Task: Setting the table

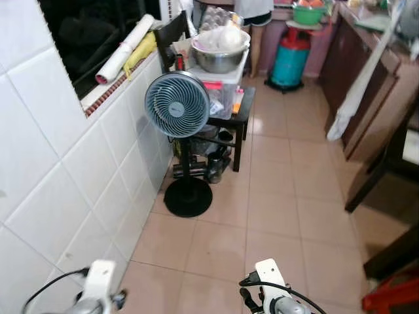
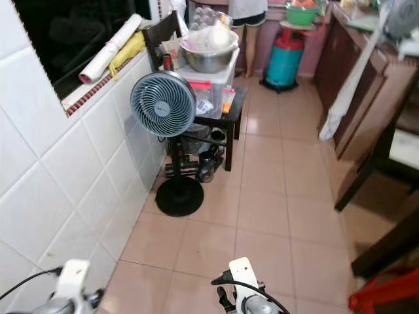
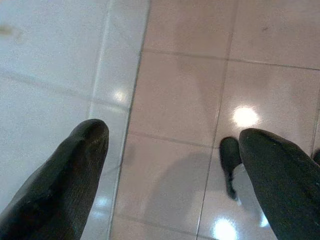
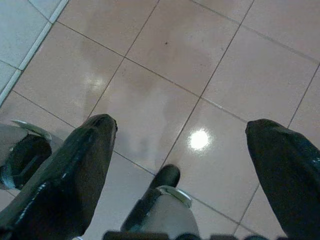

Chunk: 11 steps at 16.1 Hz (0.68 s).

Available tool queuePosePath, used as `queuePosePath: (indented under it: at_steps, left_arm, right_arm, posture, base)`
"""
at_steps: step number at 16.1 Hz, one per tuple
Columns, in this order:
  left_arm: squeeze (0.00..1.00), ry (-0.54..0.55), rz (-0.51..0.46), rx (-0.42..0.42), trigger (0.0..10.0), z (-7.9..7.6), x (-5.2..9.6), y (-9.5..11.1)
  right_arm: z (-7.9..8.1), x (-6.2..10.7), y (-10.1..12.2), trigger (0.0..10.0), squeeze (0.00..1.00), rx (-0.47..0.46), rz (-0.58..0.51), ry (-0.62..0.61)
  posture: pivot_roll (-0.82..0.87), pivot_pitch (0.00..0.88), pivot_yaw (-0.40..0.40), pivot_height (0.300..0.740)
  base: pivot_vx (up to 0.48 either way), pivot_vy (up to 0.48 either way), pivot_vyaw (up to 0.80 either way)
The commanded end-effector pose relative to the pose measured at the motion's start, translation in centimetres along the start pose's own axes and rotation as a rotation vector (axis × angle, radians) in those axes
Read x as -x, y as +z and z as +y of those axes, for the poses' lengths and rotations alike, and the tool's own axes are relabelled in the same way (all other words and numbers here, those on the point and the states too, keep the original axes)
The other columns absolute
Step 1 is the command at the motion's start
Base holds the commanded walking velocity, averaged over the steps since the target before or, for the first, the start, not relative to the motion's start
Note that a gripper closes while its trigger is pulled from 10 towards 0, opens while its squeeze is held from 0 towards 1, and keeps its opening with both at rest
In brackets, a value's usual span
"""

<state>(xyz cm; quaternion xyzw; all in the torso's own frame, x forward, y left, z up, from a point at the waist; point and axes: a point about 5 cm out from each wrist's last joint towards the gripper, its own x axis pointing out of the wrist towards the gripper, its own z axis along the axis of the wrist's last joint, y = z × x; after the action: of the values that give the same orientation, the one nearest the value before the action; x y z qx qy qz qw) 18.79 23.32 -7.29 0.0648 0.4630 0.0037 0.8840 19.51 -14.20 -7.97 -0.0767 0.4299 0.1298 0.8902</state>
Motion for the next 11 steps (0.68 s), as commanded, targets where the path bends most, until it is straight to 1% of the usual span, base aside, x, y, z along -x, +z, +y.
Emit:
queuePosePath:
  at_steps: [1, 3, 5, 7, 8, 9, 11]
  left_arm:
    - [0.00, -0.020, -0.002, -0.010, 10.0, -0.8, -0.1, 0.0]
    - [0.00, -0.033, -0.005, -0.031, 10.0, -1.8, -0.3, 0.3]
    - [0.00, -0.036, -0.007, -0.034, 10.0, -2.0, -0.3, 0.4]
    - [0.00, -0.031, -0.037, -0.033, 10.0, -2.6, -0.4, 1.0]
    - [0.00, -0.036, -0.058, 0.006, 10.0, -3.1, -0.6, 1.7]
    - [0.00, -0.040, -0.065, 0.008, 10.0, -3.3, -0.6, 2.1]
    - [0.00, -0.058, -0.092, 0.003, 10.0, -4.0, -0.8, 3.6]
  right_arm:
    - [-0.3, 0.1, -0.5, 10.0, 0.00, -0.013, 0.014, -0.010]
    - [-0.3, 0.2, -0.6, 10.0, 0.00, -0.019, 0.014, -0.011]
    - [-0.4, 0.2, -0.6, 10.0, 0.00, -0.021, 0.013, -0.013]
    - [-0.7, 0.2, -0.6, 10.0, 0.00, -0.031, 0.010, -0.046]
    - [-1.1, 0.2, -0.5, 10.0, 0.00, -0.070, 0.001, -0.081]
    - [-1.3, 0.2, -0.3, 10.0, 0.00, -0.095, -0.005, -0.092]
    - [-1.9, 0.1, 0.5, 10.0, 0.00, -0.151, -0.029, -0.119]
  posture:
    - [0.03, 0.000, -0.009, 0.740]
    - [0.03, 0.000, -0.008, 0.740]
    - [0.03, 0.000, -0.007, 0.740]
    - [0.03, 0.000, -0.006, 0.740]
    - [0.03, 0.000, -0.006, 0.740]
    - [0.03, 0.000, -0.006, 0.740]
    - [0.02, 0.000, -0.001, 0.740]
  base:
    - [0.000, 0.000, 0.00]
    - [0.000, 0.000, 0.00]
    - [0.000, 0.000, 0.00]
    - [0.000, 0.000, 0.00]
    - [0.000, 0.000, 0.00]
    - [0.000, 0.000, 0.00]
    - [0.000, 0.000, 0.00]
